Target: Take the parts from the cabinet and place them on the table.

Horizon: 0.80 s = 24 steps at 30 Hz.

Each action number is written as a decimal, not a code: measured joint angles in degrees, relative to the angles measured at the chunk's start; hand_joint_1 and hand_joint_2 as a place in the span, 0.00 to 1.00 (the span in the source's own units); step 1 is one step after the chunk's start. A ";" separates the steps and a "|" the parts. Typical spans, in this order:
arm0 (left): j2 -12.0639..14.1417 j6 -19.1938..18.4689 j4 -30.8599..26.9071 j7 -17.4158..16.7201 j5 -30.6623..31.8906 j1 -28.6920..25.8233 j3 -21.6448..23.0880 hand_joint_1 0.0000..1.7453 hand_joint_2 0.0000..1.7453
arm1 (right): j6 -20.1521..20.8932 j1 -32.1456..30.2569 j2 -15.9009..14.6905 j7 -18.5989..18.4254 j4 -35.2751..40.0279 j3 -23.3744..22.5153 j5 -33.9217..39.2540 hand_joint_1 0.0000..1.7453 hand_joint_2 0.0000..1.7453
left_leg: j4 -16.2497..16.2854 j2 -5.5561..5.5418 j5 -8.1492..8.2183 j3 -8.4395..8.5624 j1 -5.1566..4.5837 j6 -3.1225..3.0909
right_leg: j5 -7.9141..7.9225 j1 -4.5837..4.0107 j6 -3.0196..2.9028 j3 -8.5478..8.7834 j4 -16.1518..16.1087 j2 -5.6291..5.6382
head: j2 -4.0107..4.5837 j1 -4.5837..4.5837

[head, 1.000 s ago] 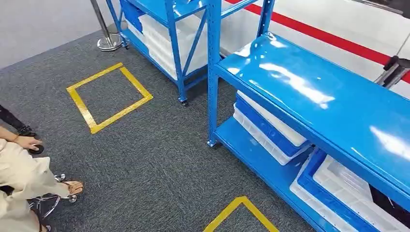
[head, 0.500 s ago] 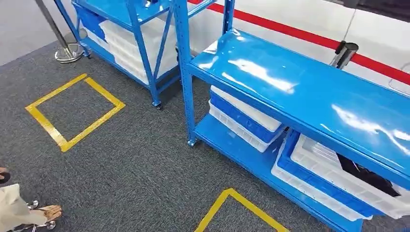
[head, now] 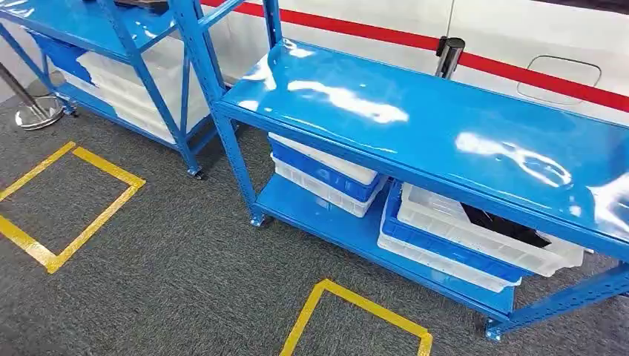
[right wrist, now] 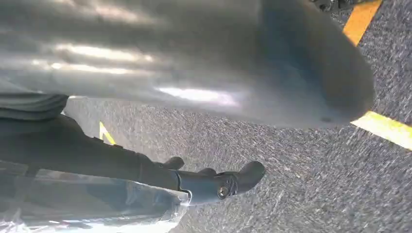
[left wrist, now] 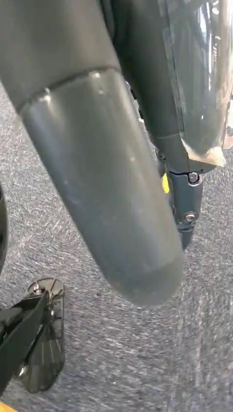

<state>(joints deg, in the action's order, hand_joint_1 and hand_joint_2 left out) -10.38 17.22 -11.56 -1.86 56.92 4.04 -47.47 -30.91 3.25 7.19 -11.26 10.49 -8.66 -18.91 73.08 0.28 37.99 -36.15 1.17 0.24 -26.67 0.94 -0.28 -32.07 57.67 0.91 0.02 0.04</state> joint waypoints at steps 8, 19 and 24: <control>0.00 0.09 0.00 -0.26 -0.46 -0.09 -0.17 0.00 0.00 | 0.02 0.09 -0.07 -0.11 0.00 0.02 -0.59 0.00 0.00 | -14.99 -4.46 -8.78 6.35 -0.51 -1.57 | 0.70 -0.34 0.82 -0.53 0.27 5.31 | 0.00 0.09; -0.31 -0.02 0.00 0.37 -0.33 -0.09 -0.22 0.00 0.00 | -0.13 -0.39 -0.42 -0.44 -0.02 0.00 0.04 0.00 0.00 | -16.69 4.25 -10.25 6.15 -0.66 -3.24 | -2.98 0.34 3.09 -3.96 8.51 -1.13 | 0.00 1.01; -0.31 -0.11 -0.02 0.52 0.11 0.15 -0.22 0.00 0.00 | -0.20 -0.29 -0.48 -0.42 -0.02 -0.02 0.28 0.00 0.00 | -16.26 6.83 -9.61 6.88 -0.97 -1.52 | -0.93 0.20 2.31 0.49 -0.27 -3.84 | 0.00 0.55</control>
<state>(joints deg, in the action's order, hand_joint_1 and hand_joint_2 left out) -10.69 17.12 -11.58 -1.33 57.02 4.18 -47.69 -31.10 2.96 6.71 -11.67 10.47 -8.68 -18.62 56.81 7.11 28.38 -29.27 0.20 -1.28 -27.60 1.14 2.03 -31.58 57.40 -2.92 0.02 0.59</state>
